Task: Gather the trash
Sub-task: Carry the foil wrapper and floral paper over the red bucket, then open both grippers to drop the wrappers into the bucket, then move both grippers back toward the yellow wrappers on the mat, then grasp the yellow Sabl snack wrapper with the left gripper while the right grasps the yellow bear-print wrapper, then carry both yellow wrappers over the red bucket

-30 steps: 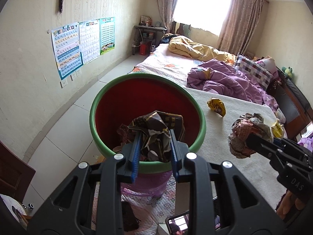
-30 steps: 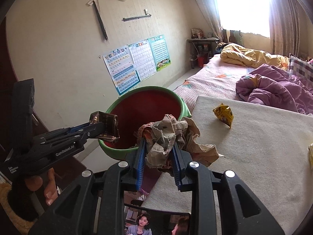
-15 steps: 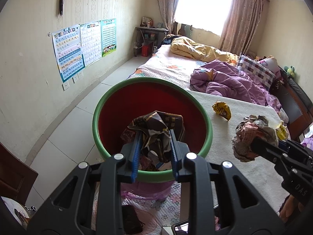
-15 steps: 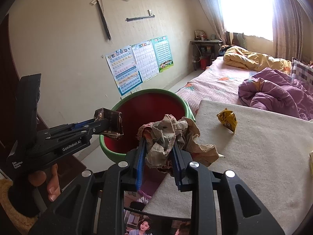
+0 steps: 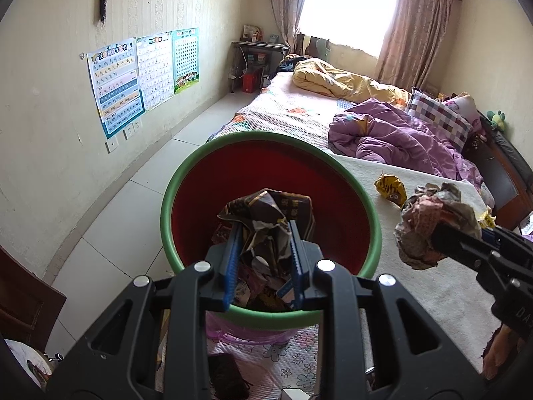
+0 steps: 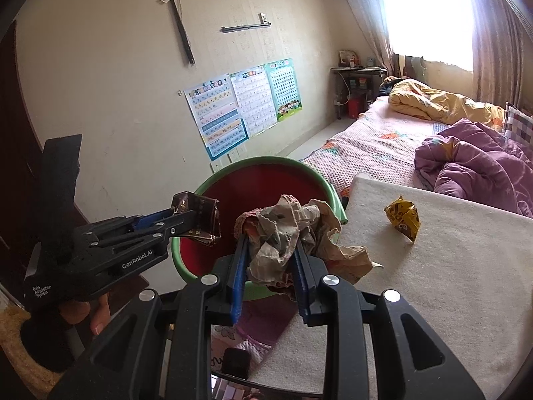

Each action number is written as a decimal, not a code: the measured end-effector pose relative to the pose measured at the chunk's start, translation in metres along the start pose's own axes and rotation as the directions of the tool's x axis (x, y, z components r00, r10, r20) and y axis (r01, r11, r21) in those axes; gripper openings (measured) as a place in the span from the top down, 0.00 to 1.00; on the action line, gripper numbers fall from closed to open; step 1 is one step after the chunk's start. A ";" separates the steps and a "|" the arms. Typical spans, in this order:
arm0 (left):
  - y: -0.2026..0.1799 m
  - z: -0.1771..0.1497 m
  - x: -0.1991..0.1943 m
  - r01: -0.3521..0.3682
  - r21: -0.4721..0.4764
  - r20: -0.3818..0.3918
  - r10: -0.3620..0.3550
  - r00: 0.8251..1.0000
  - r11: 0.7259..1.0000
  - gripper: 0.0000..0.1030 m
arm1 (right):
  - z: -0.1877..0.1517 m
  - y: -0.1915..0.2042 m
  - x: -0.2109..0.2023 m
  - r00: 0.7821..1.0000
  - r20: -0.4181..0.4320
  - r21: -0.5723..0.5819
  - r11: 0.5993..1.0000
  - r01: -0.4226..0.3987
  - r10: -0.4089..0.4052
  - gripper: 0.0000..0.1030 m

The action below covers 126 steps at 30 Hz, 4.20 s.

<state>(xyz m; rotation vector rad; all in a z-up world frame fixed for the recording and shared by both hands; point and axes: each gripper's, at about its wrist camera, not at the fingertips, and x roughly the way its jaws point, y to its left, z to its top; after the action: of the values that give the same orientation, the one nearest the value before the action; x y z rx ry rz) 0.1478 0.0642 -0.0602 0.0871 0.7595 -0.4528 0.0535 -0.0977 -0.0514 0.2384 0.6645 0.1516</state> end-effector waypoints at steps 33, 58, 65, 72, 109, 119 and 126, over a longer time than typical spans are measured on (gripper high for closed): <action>0.017 0.008 0.047 -0.014 -0.003 -0.053 0.014 0.998 1.000 0.61 | 0.029 0.015 0.056 0.997 -0.064 -0.096 0.995 0.039 -0.045 0.67; -0.082 0.023 0.025 0.105 0.042 0.002 -0.105 0.994 0.994 0.43 | -0.053 -0.092 -0.038 0.976 -0.068 0.095 0.972 0.213 -0.207 0.40; -0.181 0.034 0.104 0.170 0.080 -0.119 -0.160 0.980 0.982 0.36 | -0.085 -0.150 -0.094 0.966 -0.059 0.184 0.949 0.258 -0.251 0.40; -0.219 0.036 0.180 0.013 0.119 -0.205 0.012 0.979 0.993 0.48 | -0.112 -0.215 -0.152 0.949 -0.061 0.255 0.914 0.314 -0.309 0.40; -0.281 -0.115 0.043 0.209 0.036 -0.355 -0.183 0.917 0.977 0.56 | -0.090 -0.358 -0.110 0.953 -0.161 0.365 0.881 0.299 -0.257 0.60; -0.283 -0.118 0.045 0.218 0.042 -0.362 -0.189 0.913 0.975 0.61 | -0.092 -0.324 -0.102 0.961 -0.169 0.263 0.929 0.260 -0.221 0.60; -0.282 -0.117 0.041 0.226 0.051 -0.341 -0.196 0.920 0.973 0.70 | -0.086 -0.305 -0.107 0.970 -0.138 0.247 0.941 0.229 -0.200 0.60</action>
<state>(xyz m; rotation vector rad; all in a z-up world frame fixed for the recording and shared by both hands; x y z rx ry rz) -0.0220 -0.1774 -0.1498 0.1700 1.0893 -0.6893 -0.0644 -0.3993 -0.1347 0.4114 0.8168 -0.1361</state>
